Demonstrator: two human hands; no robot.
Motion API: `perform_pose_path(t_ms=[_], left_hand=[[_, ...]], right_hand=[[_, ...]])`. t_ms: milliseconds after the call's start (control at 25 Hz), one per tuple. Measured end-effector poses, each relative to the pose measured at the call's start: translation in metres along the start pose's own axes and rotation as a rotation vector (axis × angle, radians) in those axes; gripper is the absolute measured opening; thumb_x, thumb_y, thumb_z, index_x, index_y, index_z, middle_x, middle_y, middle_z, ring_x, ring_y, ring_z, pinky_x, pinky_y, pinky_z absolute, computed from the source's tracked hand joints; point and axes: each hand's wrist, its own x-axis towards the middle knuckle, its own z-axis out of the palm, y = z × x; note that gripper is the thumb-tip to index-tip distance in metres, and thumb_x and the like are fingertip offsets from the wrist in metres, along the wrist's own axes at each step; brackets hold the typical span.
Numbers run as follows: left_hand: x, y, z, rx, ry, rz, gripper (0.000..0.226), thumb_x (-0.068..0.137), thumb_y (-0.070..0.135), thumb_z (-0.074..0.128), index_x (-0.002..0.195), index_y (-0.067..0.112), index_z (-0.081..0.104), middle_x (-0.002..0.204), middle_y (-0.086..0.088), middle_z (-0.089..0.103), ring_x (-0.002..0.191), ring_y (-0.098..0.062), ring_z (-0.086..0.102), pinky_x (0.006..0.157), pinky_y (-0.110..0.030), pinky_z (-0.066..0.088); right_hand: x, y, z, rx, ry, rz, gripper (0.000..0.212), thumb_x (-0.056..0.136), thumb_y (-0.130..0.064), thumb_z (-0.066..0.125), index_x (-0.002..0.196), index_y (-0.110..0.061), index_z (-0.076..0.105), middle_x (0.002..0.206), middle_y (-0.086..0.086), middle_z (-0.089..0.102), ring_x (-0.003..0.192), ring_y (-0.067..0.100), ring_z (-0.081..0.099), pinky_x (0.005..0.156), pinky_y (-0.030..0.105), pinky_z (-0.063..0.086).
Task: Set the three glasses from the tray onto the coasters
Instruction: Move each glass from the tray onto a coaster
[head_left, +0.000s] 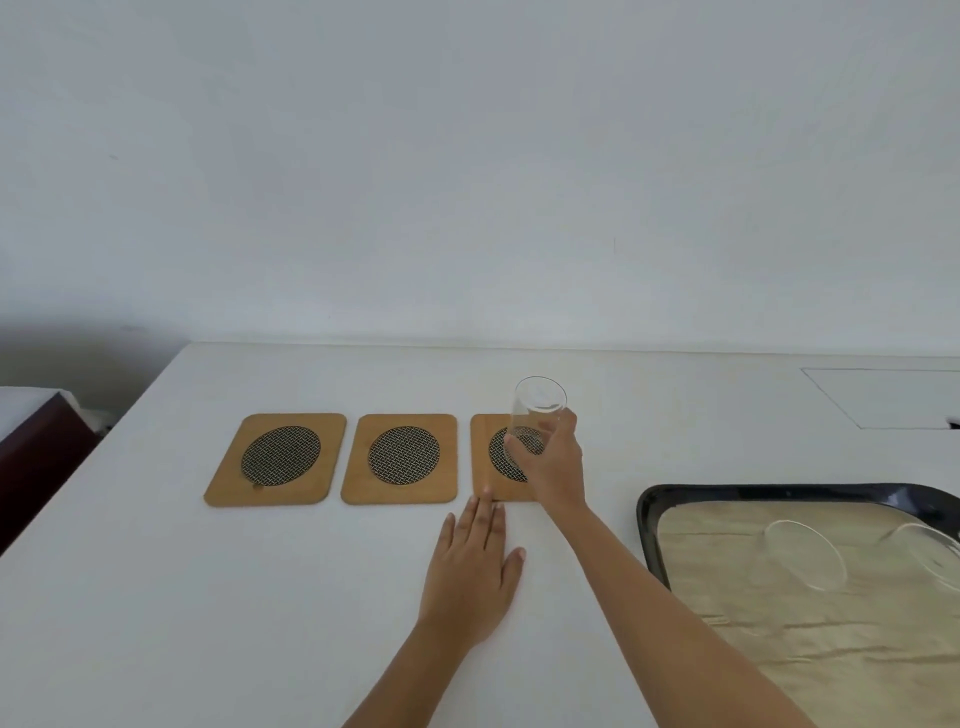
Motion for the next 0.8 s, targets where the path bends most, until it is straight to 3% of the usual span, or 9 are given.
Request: perform_pose_path(t_ms=[80, 240, 400, 520, 640, 800], left_hand=[[0.000, -0.001, 0.001, -0.003, 0.007, 0.001, 0.057, 0.094, 0.044, 0.030, 0.133, 0.008, 0.049, 0.146, -0.011, 0.040, 0.132, -0.024, 0.039, 0.104, -0.044, 0.030], [0.000, -0.002, 0.003, -0.011, 0.010, -0.007, 0.057, 0.096, 0.045, 0.027, 0.135, 0.009, 0.047, 0.147, -0.009, 0.038, 0.134, -0.022, 0.037, 0.105, -0.045, 0.026], [0.000, -0.002, 0.003, -0.017, 0.014, 0.003, 0.059, 0.097, 0.046, 0.021, 0.136, 0.009, 0.046, 0.148, -0.009, 0.036, 0.135, -0.022, 0.034, 0.106, -0.044, 0.025], [0.000, -0.001, 0.002, -0.020, 0.027, 0.016, 0.059, 0.096, 0.046, 0.025, 0.137, 0.008, 0.044, 0.149, -0.010, 0.033, 0.136, -0.023, 0.032, 0.107, -0.043, 0.022], [-0.001, 0.000, -0.001, -0.029, 0.042, 0.019, 0.062, 0.095, 0.046, 0.023, 0.143, 0.008, 0.033, 0.154, -0.008, 0.019, 0.140, -0.022, 0.022, 0.110, -0.038, 0.014], [-0.004, 0.005, -0.006, -0.014, 0.025, 0.030, 0.063, 0.095, 0.043, 0.023, 0.146, 0.006, 0.022, 0.157, -0.006, 0.010, 0.140, -0.022, 0.023, 0.110, -0.041, 0.019]], right_hand=[[-0.001, 0.002, 0.005, -0.015, 0.035, -0.010, 0.045, 0.072, -0.038, 0.074, 0.092, -0.044, 0.034, 0.104, -0.010, 0.057, 0.094, -0.005, 0.053, 0.070, 0.024, 0.043], [-0.001, 0.000, 0.006, -0.010, 0.039, -0.020, 0.047, 0.074, -0.032, 0.075, 0.092, -0.049, 0.036, 0.105, -0.012, 0.056, 0.092, -0.017, 0.048, 0.066, 0.011, 0.036], [-0.004, 0.004, 0.004, -0.009, 0.008, 0.011, 0.059, 0.069, -0.037, 0.077, 0.103, -0.049, 0.030, 0.110, -0.009, 0.058, 0.101, 0.004, 0.055, 0.076, 0.027, 0.045], [-0.013, -0.003, -0.005, 0.030, -0.026, 0.035, 0.090, 0.066, -0.033, 0.082, 0.135, -0.030, 0.025, 0.138, 0.003, 0.048, 0.123, 0.019, 0.048, 0.097, 0.041, 0.044], [-0.024, -0.014, -0.021, 0.076, -0.050, 0.017, 0.110, 0.071, -0.027, 0.082, 0.150, -0.016, 0.005, 0.156, 0.005, 0.021, 0.138, 0.019, 0.028, 0.108, 0.029, 0.026], [-0.041, -0.039, -0.060, 0.069, -0.048, -0.107, 0.098, 0.077, -0.035, 0.076, 0.149, -0.016, 0.012, 0.154, 0.001, 0.021, 0.139, 0.014, 0.021, 0.103, 0.021, 0.019]])
